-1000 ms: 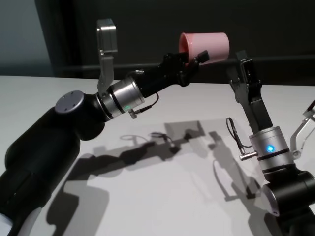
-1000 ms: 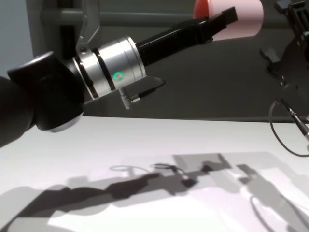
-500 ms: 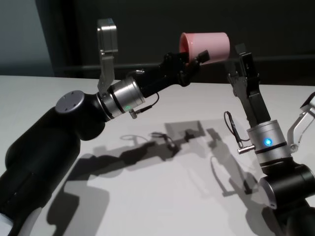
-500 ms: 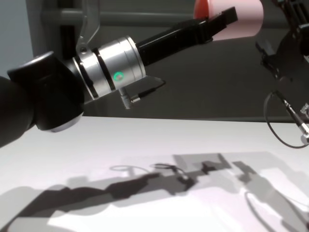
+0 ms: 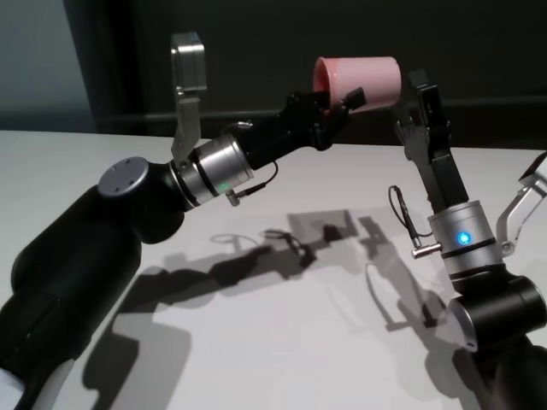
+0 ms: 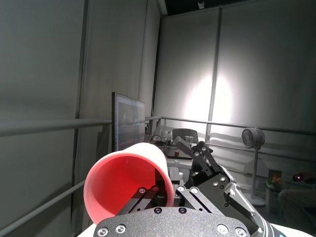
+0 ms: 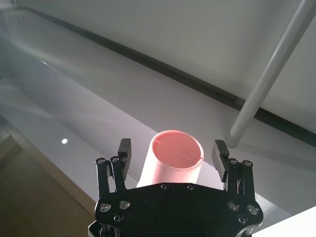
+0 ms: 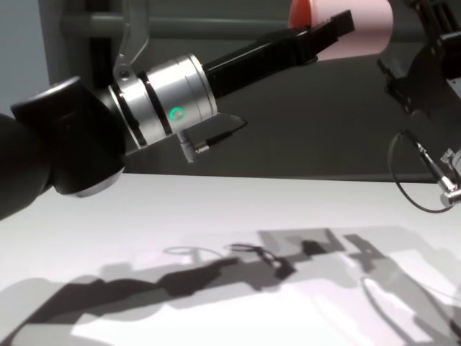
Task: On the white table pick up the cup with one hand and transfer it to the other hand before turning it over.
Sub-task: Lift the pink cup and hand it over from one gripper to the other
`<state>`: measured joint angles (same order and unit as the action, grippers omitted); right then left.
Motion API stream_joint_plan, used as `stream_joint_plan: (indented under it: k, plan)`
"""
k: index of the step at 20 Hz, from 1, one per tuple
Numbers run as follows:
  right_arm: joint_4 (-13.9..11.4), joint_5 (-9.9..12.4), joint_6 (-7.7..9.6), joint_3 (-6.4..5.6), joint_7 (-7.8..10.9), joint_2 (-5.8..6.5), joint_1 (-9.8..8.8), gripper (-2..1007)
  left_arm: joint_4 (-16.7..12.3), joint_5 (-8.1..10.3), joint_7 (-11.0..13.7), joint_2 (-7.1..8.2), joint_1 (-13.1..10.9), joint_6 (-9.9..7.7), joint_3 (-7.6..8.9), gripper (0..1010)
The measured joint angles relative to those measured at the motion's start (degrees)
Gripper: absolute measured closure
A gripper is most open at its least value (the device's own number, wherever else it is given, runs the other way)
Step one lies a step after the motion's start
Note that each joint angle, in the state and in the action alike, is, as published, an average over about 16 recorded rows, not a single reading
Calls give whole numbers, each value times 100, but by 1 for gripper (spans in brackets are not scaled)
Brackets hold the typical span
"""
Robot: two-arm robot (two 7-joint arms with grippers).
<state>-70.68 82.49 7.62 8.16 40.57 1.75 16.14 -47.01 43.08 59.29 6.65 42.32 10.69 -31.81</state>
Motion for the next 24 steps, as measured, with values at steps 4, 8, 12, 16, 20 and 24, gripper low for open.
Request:
stream_joint_plan:
  k: [4, 8, 12, 16, 20, 24]
  plan:
    - [215, 44, -8, 64, 125, 16, 145, 5, 0, 0, 0, 0, 0, 0, 0, 958]
    - [426, 87, -8, 135, 255, 29, 283, 5, 0, 0, 0, 0, 0, 0, 0, 958]
    - [620, 149, 12, 202, 397, 37, 405, 5, 0, 0, 0, 0, 0, 0, 0, 958]
    - [795, 235, 54, 258, 538, 39, 510, 5, 0, 0, 0, 0, 0, 0, 0, 958]
    - [934, 334, 105, 301, 640, 36, 592, 5, 0, 0, 0, 0, 0, 0, 0, 958]
    - [1042, 439, 157, 336, 710, 25, 658, 5, 0, 0, 0, 0, 0, 0, 0, 958]
